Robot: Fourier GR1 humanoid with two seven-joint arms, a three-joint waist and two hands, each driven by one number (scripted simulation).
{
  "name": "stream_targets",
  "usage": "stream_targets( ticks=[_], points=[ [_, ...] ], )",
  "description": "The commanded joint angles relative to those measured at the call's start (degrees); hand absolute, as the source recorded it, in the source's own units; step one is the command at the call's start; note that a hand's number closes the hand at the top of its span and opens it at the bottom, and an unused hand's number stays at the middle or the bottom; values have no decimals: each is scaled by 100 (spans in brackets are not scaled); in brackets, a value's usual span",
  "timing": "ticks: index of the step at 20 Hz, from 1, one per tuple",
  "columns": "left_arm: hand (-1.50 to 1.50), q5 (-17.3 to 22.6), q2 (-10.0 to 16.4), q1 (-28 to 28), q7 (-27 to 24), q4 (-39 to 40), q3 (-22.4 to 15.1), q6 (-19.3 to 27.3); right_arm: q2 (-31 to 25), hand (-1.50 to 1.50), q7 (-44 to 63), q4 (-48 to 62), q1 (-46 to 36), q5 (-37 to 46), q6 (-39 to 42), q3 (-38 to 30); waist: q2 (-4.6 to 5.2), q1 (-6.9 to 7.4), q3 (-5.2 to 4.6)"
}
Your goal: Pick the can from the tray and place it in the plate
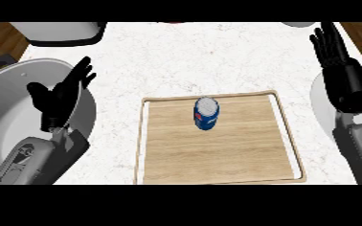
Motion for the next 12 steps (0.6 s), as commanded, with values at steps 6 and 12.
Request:
stream_targets(
  ticks=[6,12],
  points=[
    [0,-137,-112,191,-104,81,-389,-154,760,150,847,-471,-863,-1200,2867,1907,249,972,-160],
    [0,-237,-509,520,-74,387,-545,69,107,150,-1090,-381,-1160,1372,1928,2185,243,445,-157]
  ],
)
